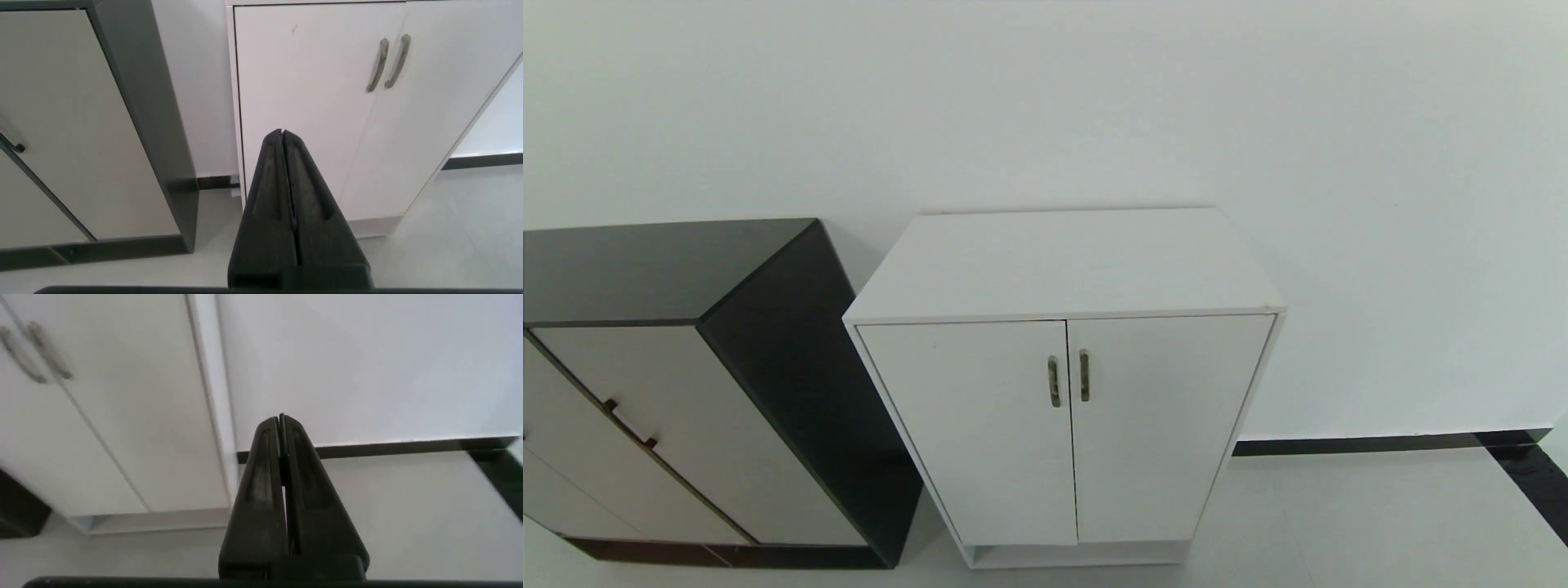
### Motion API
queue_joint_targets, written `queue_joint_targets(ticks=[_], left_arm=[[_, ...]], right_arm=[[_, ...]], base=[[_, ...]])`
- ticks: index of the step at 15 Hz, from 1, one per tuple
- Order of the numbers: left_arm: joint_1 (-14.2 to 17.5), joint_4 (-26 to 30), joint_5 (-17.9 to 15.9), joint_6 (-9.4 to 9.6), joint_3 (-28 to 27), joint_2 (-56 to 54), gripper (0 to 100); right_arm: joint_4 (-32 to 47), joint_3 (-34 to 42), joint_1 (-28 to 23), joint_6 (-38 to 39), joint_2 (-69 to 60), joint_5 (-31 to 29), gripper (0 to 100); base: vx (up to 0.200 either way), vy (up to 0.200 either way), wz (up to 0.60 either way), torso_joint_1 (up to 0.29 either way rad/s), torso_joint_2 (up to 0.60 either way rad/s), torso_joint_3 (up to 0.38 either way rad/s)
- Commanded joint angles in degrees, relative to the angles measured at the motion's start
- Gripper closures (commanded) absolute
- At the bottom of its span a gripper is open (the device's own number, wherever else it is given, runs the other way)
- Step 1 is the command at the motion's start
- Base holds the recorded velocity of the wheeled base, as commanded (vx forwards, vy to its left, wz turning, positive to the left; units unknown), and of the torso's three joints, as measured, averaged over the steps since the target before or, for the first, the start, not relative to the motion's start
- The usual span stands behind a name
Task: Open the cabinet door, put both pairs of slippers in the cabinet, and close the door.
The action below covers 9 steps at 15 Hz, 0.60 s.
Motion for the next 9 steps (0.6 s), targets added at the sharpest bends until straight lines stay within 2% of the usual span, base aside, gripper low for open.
queue_joint_targets(ticks=[1,5,9], left_arm=[[0.0,0.0,0.0,-0.07,0.0,0.1,100],[0.0,0.0,0.0,0.02,0.0,0.1,100],[0.0,0.0,0.0,0.02,0.0,0.1,100]], right_arm=[[0.0,0.1,0.0,0.4,-0.8,0.3,100],[0.1,0.0,0.0,-0.5,-0.9,-2.1,100],[-0.1,0.1,0.0,0.9,-0.9,-2.0,100]], base=[[0.000,0.000,0.00,0.000,0.00,0.000],[0.000,0.000,0.00,0.000,0.00,0.000],[0.000,0.000,0.00,0.000,0.00,0.000]])
